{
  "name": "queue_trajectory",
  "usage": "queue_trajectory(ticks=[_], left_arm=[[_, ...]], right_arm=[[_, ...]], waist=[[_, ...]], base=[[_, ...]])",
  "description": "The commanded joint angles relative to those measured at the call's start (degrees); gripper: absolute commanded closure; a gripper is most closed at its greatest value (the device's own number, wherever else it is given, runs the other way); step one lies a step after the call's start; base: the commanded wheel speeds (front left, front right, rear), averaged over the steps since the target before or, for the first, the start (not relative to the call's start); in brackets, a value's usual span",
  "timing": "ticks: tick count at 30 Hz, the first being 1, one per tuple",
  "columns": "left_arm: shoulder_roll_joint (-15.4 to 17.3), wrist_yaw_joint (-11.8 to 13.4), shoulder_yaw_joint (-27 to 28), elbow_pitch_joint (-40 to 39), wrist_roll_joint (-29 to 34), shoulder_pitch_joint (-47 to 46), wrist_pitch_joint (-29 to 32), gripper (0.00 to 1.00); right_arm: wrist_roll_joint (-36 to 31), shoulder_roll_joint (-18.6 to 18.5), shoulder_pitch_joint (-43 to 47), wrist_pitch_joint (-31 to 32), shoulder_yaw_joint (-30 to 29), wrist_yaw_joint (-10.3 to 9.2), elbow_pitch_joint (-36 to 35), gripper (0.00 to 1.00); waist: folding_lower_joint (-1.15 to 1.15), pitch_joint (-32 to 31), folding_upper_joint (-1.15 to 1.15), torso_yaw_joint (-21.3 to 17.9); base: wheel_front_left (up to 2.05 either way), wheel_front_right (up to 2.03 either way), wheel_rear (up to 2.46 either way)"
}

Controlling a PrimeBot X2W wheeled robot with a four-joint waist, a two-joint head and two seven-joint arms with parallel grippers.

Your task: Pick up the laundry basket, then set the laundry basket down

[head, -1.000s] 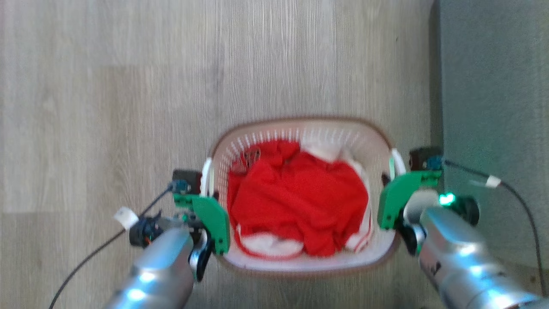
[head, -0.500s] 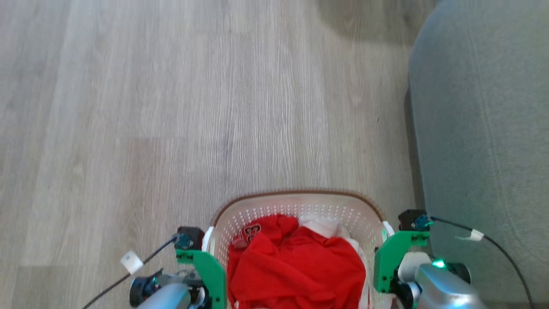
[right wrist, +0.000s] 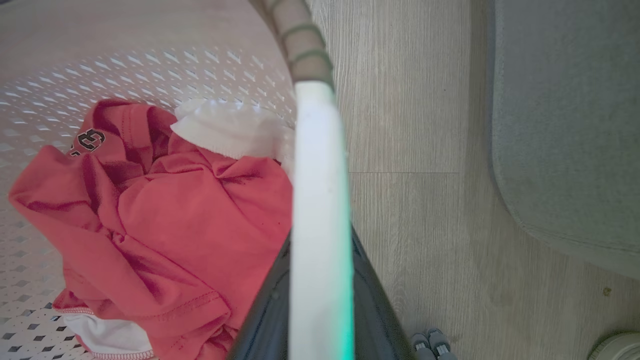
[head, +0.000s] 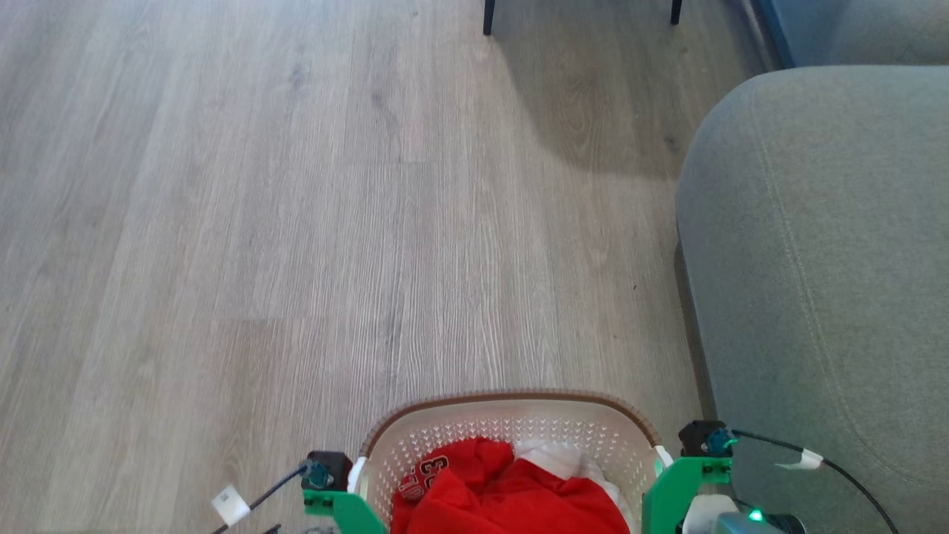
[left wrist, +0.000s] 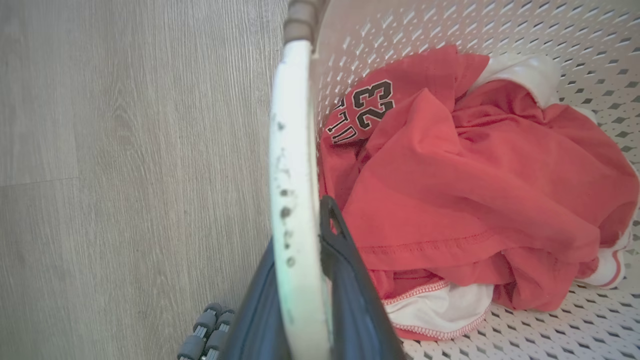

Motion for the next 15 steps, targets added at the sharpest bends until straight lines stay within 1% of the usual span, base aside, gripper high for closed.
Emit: queue_trajectory(ticks=[1,15], left_arm=[[1.93,0.01,0.56,0.27,-0.1,-1.76,-0.23,1.0],[1.93,-0.24,-0.93,1.07,-0.83,-1.85,-0.9,1.0]], right_arm=[[0.07,-0.67,-0.44,-0.56,1.17,-0.1,-0.33,1.0],[4.12,-0.67,-0.76,-1.72,6.12,-0.1,0.44,1.0]], waist=[[0.01,-0.42,0.0,-0.12],[0.01,-1.29,0.0,-0.49]], base=[[0.0,0.0,0.0],[0.0,0.0,0.0]])
